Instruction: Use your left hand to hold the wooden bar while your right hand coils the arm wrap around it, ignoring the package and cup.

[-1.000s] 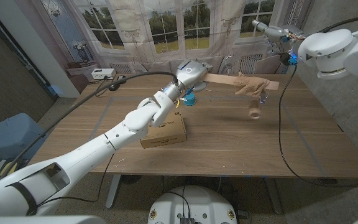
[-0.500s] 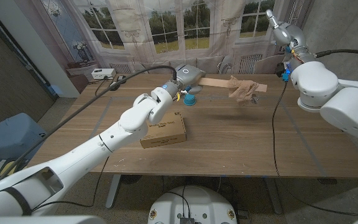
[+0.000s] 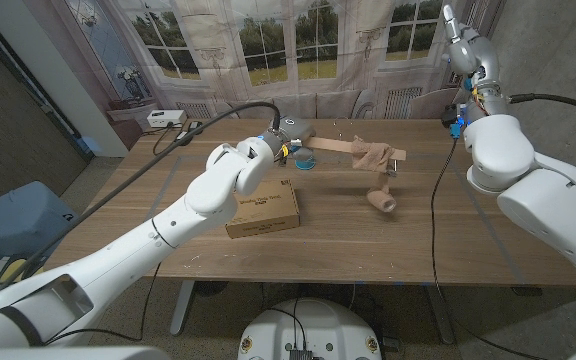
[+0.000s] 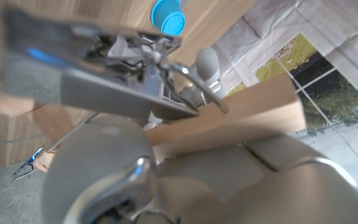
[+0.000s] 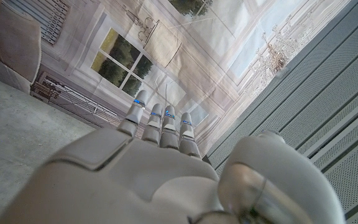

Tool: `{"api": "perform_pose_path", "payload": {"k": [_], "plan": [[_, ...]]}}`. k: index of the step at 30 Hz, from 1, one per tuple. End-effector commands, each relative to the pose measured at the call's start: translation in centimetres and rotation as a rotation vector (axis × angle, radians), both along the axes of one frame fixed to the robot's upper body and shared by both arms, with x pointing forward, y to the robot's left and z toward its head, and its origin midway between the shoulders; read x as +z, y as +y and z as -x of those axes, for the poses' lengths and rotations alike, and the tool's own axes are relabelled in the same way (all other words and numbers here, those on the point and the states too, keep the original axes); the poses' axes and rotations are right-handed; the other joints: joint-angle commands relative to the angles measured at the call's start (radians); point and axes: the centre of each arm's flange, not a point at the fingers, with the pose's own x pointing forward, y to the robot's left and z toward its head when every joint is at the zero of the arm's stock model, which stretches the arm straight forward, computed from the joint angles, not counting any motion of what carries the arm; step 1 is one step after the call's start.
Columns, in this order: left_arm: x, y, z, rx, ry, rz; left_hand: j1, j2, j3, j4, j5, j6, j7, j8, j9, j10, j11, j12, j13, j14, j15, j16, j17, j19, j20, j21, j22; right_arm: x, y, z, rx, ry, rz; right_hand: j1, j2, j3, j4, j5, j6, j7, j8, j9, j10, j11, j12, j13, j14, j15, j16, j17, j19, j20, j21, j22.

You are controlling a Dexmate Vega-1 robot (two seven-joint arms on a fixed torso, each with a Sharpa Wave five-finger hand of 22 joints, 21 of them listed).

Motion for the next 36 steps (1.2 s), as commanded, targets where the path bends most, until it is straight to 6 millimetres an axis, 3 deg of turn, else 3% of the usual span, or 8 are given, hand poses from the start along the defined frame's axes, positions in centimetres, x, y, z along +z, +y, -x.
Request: {"api": "perform_pose_path", "payload": {"k": [1,9,20,33,36], "plan": [[-0.6,0.8,1.0,0.148,0.135,-0.019,0.007,0.011,-0.001,-0.006,0.005,0.021,0.023,0.004,-0.005,0.004,0.003,-0.011,-0.011,-0.005,0.002,-0.001,0.002,-0.007,-0.095,0.003,0.0,0.1,0.4,0.5,0.012,-0.081,-0.016,0.003,0.009,0.0,-0.003,0.003,0.002,-0.01,0.005,0.001,0.003,-0.004,-0.001,0.0,0.004,-0.003,0.006,-0.002,0.009,0.003,-0.001,0.003],[-0.9,1.0,1.1,0.224,0.224,-0.032,0.009,0.014,-0.002,-0.007,0.002,0.019,0.027,0.002,-0.011,0.002,0.006,-0.019,-0.011,-0.009,0.002,-0.003,0.001,-0.011,-0.095,0.003,-0.004,-0.1,0.2,0.8,0.021,-0.115,-0.031,0.0,0.01,-0.002,-0.004,0.002,0.004,-0.011,0.004,0.001,0.006,-0.003,-0.001,-0.001,0.009,-0.007,0.008,-0.005,0.015,0.001,-0.004,0.004],[-1.8,1.4,-0.6,0.402,0.369,-0.076,0.015,0.022,-0.001,-0.01,-0.006,0.011,0.038,0.0,-0.019,0.009,0.014,-0.059,-0.04,-0.021,0.003,-0.027,-0.018,-0.016,-0.095,-0.003,-0.031,0.3,0.5,1.7,0.011,-0.157,-0.03,-0.004,0.012,-0.006,-0.004,-0.001,0.014,-0.013,0.004,0.001,0.017,-0.008,0.001,-0.002,0.025,-0.017,0.014,-0.011,0.029,-0.002,-0.007,0.004],[-2.5,1.7,-3.0,0.503,0.484,-0.103,0.028,0.021,0.006,-0.025,-0.021,0.021,0.045,-0.018,-0.05,0.03,0.012,-0.154,-0.139,-0.025,0.004,-0.063,-0.044,-0.024,-0.098,0.004,-0.055,0.3,0.7,1.9,0.006,-0.187,-0.033,-0.007,0.015,-0.009,-0.006,-0.003,0.029,-0.013,0.006,0.0,0.035,-0.013,0.005,-0.003,0.044,-0.022,0.02,-0.019,0.049,-0.004,-0.01,0.004],[-2.6,1.7,-3.5,0.516,0.487,-0.11,0.032,0.021,0.007,-0.031,-0.03,0.023,0.048,-0.033,-0.064,0.037,0.007,-0.207,-0.204,-0.019,0.004,-0.067,-0.045,-0.025,-0.098,0.005,-0.063,0.3,0.7,1.9,0.004,-0.193,-0.029,-0.007,0.016,-0.01,-0.006,-0.004,0.034,-0.013,0.007,0.0,0.035,-0.012,0.004,-0.003,0.05,-0.023,0.022,-0.021,0.052,-0.003,-0.011,0.004]]}}
